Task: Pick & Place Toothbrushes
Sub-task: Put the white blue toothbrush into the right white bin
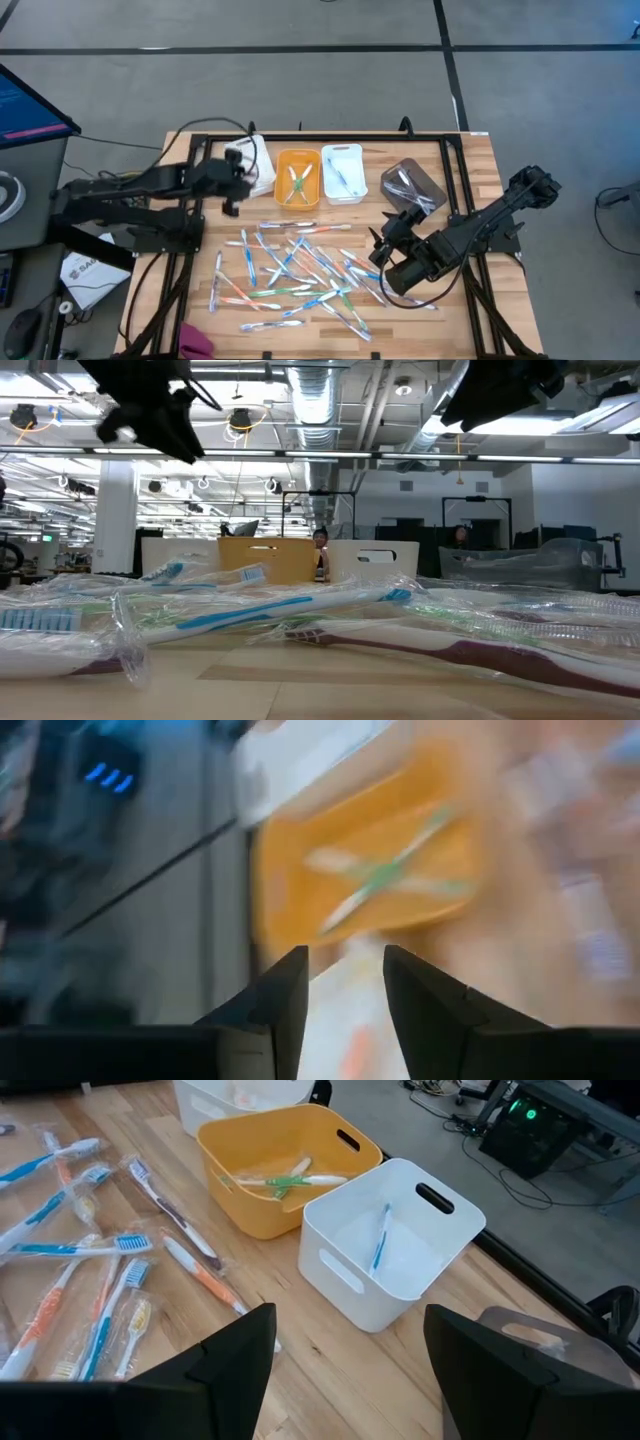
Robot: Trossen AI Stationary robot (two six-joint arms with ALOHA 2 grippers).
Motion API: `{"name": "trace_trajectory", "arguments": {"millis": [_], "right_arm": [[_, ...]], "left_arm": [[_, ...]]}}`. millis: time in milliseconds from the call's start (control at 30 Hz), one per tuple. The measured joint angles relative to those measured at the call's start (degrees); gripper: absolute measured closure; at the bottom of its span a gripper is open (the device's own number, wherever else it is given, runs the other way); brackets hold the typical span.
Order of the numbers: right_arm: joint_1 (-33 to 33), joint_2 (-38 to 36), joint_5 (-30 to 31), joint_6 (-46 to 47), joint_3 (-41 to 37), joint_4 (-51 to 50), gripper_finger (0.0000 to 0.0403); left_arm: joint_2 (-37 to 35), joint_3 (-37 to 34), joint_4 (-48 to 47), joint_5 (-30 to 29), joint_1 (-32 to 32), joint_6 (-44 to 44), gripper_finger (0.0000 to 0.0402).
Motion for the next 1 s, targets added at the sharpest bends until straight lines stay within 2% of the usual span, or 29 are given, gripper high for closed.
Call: {"name": "trace_trajectory", "arguments": {"millis": [233, 367, 500, 667, 1000], "right_arm": [[-0.2, 0.0, 0.02, 0.09, -0.02, 0.42, 0.0153], [-0.18, 0.0, 0.02, 0.09, -0.02, 0.42, 0.0153], [-0.18, 0.0, 0.0, 0.09, -0.02, 0.42, 0.0153], [0.06, 0.0, -0.02, 0.09, -0.02, 0.42, 0.0153], [0.04, 0.0, -0.07, 0.09, -0.02, 0.83, 0.0153]], "left_arm": [[-0.27, 0.0, -7.49, 13.26, -11.06, -10.35, 0.0276], [1.15, 0.0, -8.77, 13.99, -15.84, -10.66, 0.0276], [2.84, 0.0, -9.46, 14.48, -20.67, -4.08, 0.0276], [6.94, 0.0, -11.65, 18.3, -25.63, -1.96, 0.0276], [18.82, -0.85, -11.78, 18.48, -30.32, -0.55, 0.0276]]}}
